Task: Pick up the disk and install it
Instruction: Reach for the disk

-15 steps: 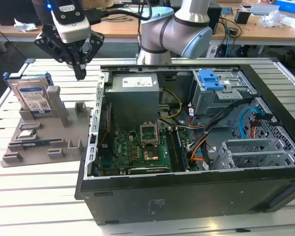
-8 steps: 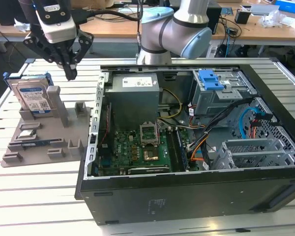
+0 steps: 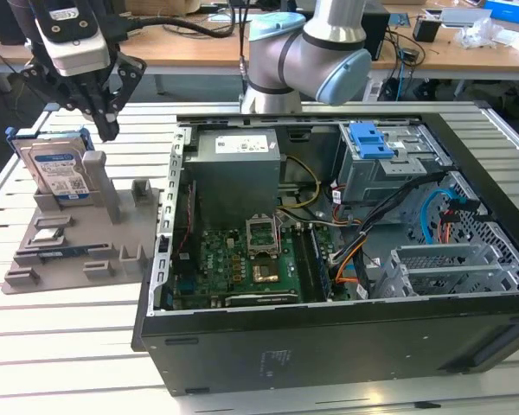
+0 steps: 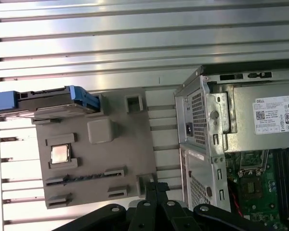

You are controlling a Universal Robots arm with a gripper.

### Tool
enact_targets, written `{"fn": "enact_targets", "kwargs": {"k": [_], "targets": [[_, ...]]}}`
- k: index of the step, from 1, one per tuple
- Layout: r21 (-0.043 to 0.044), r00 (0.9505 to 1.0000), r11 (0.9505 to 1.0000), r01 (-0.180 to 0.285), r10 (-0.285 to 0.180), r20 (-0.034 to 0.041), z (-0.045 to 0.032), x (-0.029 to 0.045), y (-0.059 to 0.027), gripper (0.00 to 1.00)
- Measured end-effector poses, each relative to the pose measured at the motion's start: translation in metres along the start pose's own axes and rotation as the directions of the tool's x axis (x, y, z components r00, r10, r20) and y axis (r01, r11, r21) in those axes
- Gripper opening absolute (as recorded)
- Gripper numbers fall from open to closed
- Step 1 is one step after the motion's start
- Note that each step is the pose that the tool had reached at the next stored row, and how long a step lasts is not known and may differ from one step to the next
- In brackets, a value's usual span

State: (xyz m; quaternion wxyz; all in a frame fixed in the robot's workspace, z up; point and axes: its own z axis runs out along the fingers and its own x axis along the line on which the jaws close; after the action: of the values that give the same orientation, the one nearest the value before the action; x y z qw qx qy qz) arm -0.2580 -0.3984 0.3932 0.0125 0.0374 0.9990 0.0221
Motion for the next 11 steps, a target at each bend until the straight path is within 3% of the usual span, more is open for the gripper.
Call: {"fn": "enact_targets", "kwargs": {"k": [5,11], "targets": [[0.0001,1.0,1.0,0.0,0.0,0.0,-0.0005,0.019,-0.0014,0.11],[0.0,1.0,1.0,0.0,0.0,0.0,-0.0009,0.0344,-0.0026,0.11]]}}
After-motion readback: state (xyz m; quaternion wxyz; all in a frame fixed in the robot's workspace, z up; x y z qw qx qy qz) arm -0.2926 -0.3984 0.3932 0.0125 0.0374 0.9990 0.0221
